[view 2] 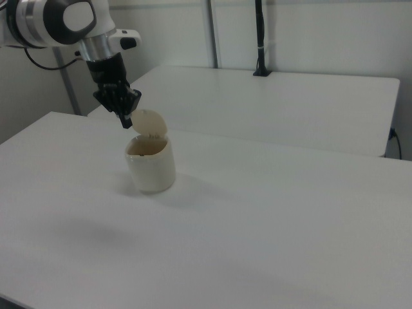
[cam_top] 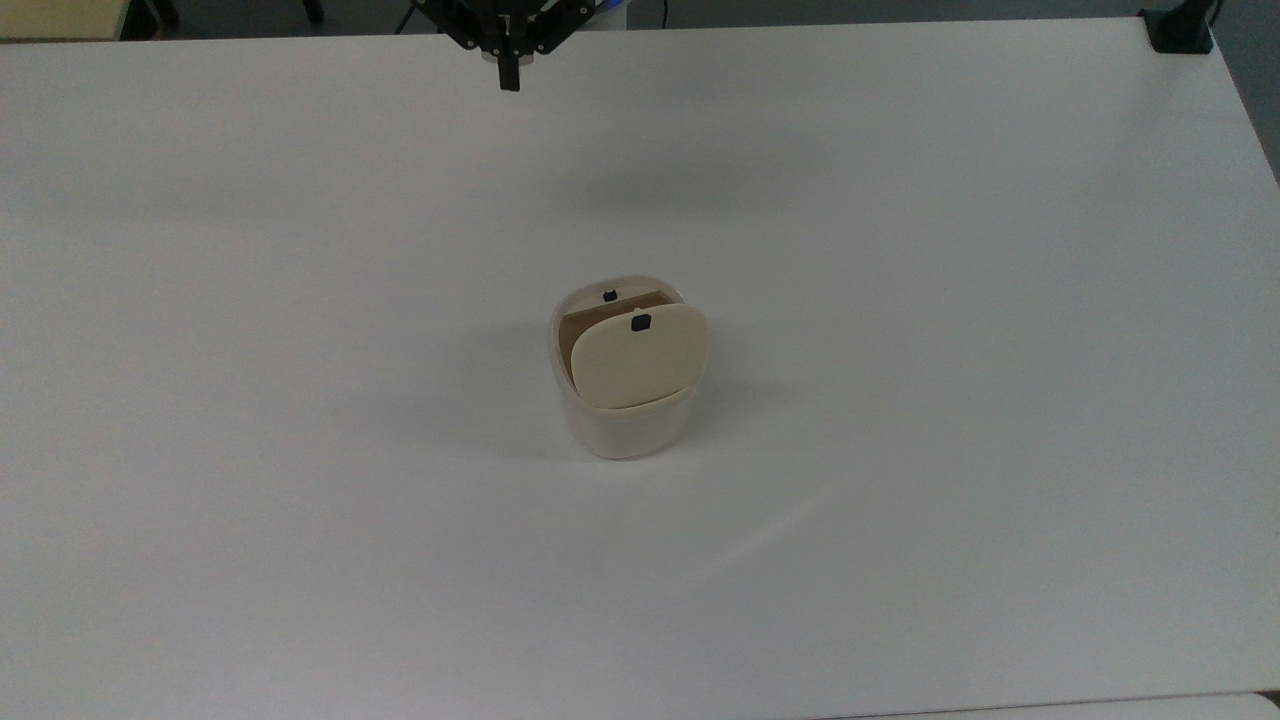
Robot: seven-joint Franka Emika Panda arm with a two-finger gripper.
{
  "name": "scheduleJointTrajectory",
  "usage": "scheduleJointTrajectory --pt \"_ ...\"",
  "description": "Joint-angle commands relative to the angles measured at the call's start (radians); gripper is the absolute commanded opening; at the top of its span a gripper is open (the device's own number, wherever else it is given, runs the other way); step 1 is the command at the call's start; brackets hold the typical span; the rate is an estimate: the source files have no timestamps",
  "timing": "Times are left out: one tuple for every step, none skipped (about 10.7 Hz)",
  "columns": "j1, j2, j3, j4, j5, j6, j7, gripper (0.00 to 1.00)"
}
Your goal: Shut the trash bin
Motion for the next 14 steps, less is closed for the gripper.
scheduleJointTrajectory --pt "0.043 0.058 -0.001 0.051 0.003 0.137 0.002 0.0" --pt "0.059 0.061 -0.001 0.048 0.002 0.21 0.002 0.0" --pt "0.066 0.077 -0.001 0.048 0.002 0.267 0.002 0.0" --pt "0.075 0.093 -0.001 0.05 0.002 0.323 0.002 0.0" --pt "0.087 0.109 -0.001 0.048 0.002 0.401 0.003 0.0" --pt "0.096 0.132 -0.001 0.048 0.002 0.471 0.013 0.0" --pt "0.107 0.152 -0.001 0.048 0.002 0.548 0.032 0.0" --pt "0.118 0.182 -0.001 0.048 0.0 0.631 0.036 0.0" --pt "0.122 0.21 -0.003 0.048 0.0 0.706 0.04 0.0" --pt "0.129 0.23 -0.003 0.048 0.0 0.74 0.04 0.0" --pt "0.127 0.247 -0.003 0.05 0.0 0.745 0.039 0.0" --pt "0.129 0.267 -0.003 0.05 -0.001 0.745 0.04 0.0" --pt "0.13 0.278 -0.003 0.051 -0.006 0.747 0.04 0.0" --pt "0.13 0.285 -0.003 0.051 -0.006 0.747 0.039 0.0"
